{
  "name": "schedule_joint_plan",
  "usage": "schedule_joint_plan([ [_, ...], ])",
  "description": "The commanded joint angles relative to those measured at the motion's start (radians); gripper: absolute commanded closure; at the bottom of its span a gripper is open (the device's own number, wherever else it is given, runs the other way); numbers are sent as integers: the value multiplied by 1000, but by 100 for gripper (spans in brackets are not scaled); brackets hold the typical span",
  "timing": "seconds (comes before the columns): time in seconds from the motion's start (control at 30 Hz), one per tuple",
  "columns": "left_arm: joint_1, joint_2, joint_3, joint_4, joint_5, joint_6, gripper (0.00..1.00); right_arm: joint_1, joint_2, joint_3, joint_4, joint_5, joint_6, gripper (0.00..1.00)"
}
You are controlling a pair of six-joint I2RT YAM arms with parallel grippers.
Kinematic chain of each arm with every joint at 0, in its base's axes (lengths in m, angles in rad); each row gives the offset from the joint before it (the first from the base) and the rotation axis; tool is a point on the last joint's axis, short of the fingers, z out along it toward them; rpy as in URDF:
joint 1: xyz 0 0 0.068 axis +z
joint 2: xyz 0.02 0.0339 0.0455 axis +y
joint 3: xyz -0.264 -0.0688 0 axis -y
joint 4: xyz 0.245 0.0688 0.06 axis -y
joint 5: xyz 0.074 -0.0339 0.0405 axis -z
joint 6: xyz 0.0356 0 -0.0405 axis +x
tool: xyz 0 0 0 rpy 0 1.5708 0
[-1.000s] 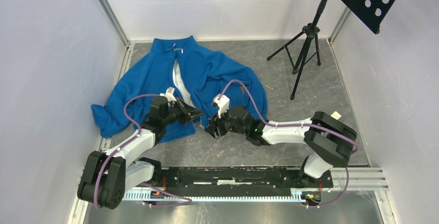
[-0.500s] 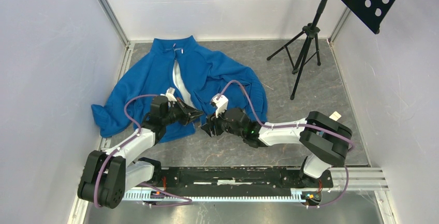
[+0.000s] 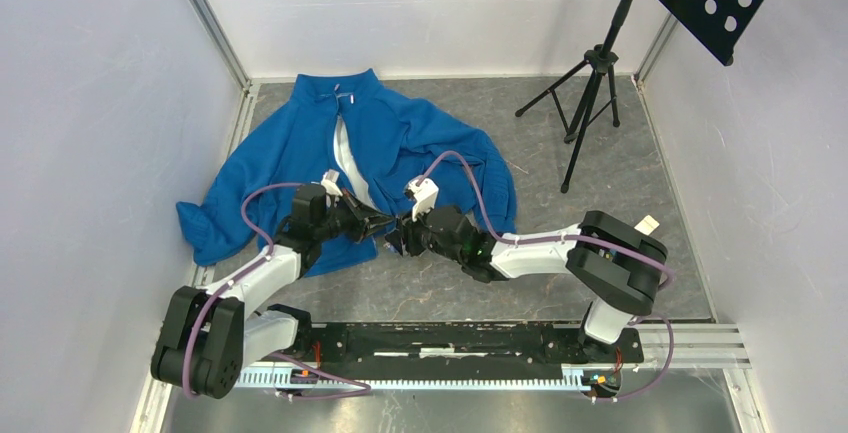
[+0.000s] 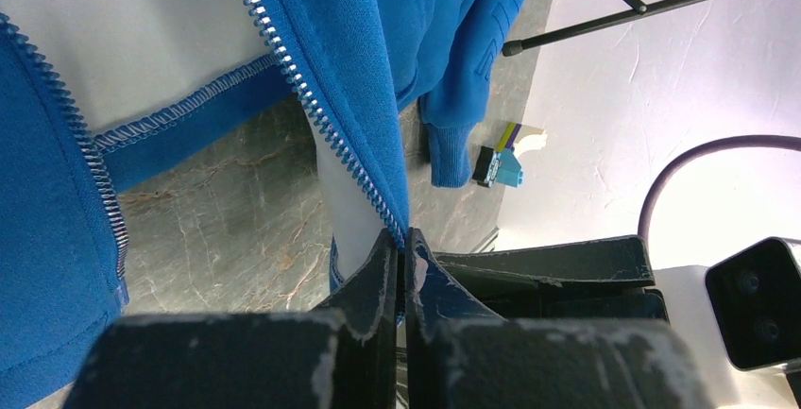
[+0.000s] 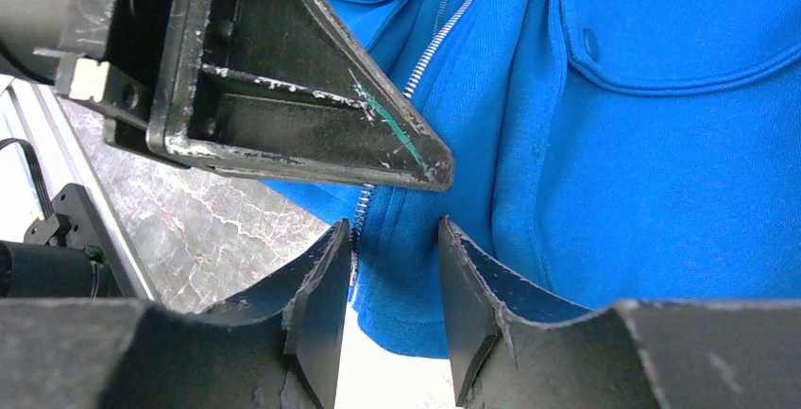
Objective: Zip up the jacket
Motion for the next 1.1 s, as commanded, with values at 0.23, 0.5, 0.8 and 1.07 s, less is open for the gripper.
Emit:
schedule_joint_plan([
  [0.23,3,13,60,10,29,-4,98,1,36,35,60,30,32,76],
  [0.5,3,-5,93,-54,21,43,94,-29,41,-16,201,-114,-12,100],
  [0.8,6,-167,65,-192,-7,204,12,-132,10,-117,434,-490,-62,100],
  [1.07,51,-339,-49,-182,-42,150,4,-224,-22,-117,416,-718,-18,100],
])
